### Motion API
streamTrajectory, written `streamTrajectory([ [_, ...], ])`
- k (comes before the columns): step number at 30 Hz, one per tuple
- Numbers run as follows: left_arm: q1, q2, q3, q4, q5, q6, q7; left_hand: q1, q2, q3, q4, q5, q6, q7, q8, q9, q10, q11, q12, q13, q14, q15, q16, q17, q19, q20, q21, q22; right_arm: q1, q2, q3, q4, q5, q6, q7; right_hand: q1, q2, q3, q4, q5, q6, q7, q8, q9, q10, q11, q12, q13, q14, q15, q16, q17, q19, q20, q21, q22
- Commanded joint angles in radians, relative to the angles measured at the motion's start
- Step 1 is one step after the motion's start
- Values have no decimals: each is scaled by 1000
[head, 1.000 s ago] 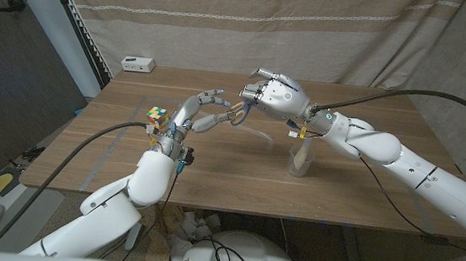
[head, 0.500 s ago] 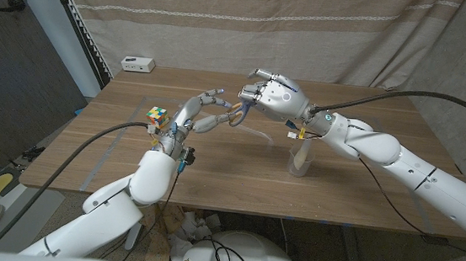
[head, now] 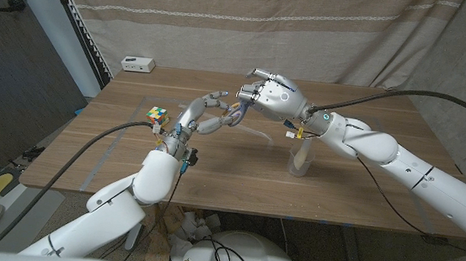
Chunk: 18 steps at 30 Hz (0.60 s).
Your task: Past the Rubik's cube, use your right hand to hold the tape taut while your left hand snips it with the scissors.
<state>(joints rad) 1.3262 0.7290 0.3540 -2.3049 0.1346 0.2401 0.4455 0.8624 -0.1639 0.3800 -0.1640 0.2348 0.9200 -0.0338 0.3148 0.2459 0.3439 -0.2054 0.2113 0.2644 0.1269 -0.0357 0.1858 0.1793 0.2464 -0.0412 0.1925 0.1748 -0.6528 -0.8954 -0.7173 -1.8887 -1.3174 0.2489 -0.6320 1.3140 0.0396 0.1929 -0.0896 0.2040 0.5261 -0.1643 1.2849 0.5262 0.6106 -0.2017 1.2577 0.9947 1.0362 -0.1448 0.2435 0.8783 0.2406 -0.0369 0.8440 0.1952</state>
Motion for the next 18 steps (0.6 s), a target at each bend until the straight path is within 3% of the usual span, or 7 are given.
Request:
streamTrajectory([
  [1,-5,6,17,-16,20,31,3,9,2,-1,3,-1,7,5,1,-1,14,3,8,0,2,-97,6,2,10,-48,4,2,5,0,-6,0,-3,6,-8,120,131,7,-2,6,-2,-1,8,1,0,0,5,0,36,-96,-3,4,-6,-118,11,1],
  [18,-37,16,65,-42,86,122,-3,-7,-11,-21,9,-5,-24,6,-22,-12,10,3,7,-5,3,-95,6,3,10,-47,4,2,15,8,-14,12,-4,17,-10,117,131,7,-1,5,-4,-2,13,-3,-1,0,7,-4,38,-96,-11,7,-11,-120,29,-1],
])
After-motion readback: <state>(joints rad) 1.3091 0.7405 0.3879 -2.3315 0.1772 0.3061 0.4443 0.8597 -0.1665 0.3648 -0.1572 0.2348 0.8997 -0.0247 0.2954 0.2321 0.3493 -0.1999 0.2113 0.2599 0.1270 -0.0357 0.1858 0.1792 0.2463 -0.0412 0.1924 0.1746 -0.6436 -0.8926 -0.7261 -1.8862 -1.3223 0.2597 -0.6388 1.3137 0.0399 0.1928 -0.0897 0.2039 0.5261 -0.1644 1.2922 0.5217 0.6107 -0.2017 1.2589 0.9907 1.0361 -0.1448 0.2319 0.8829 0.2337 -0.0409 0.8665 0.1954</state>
